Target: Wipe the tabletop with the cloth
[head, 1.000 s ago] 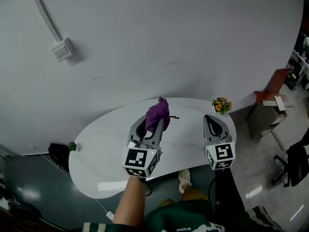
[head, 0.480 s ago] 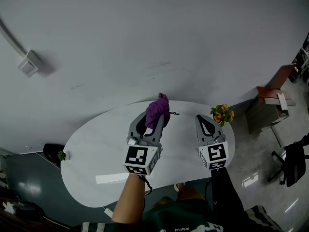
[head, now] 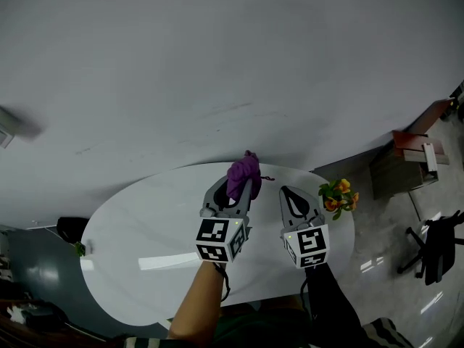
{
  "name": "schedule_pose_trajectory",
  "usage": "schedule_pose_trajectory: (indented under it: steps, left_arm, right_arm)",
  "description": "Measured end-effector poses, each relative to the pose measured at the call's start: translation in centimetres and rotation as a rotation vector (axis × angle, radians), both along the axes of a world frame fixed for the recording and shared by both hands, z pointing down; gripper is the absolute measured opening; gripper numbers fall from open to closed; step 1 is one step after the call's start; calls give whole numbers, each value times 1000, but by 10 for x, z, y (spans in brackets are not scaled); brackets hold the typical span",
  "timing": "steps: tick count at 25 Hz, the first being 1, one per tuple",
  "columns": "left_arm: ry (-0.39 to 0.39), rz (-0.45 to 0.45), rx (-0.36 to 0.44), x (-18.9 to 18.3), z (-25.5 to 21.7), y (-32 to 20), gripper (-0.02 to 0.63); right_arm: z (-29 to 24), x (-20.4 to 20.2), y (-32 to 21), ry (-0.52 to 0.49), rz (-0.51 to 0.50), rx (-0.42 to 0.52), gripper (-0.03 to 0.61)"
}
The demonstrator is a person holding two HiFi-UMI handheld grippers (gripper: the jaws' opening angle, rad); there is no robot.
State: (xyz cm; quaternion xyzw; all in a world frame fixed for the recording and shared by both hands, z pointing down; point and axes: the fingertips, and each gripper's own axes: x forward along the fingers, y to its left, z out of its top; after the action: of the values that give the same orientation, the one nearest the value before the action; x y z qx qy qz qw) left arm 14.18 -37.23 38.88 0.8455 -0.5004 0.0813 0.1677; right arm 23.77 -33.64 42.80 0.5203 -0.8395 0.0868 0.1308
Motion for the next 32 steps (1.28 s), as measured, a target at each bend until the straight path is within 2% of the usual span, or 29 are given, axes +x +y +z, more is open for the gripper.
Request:
schedule_pose_trajectory:
  steps: [4, 12, 18, 26, 32]
  left_arm:
    - [-18, 10, -73, 17, 37, -21, 126]
    - [-55, 1, -207, 33, 103, -47, 126]
    - [-99, 3, -317, 36, 147, -51, 126]
    - [-94, -22, -355, 25, 171, -56, 126]
    - [-91, -66, -369, -16, 175, -57, 126]
  right_arm:
    - [25, 11, -19, -23, 50, -47, -6]
    - [70, 35, -45, 2, 156, -119, -6]
    - [85, 40, -56, 7, 173, -147, -8]
    - [99, 30, -57, 21, 160, -173, -6]
    - [107, -2, -62, 43, 135, -190, -6]
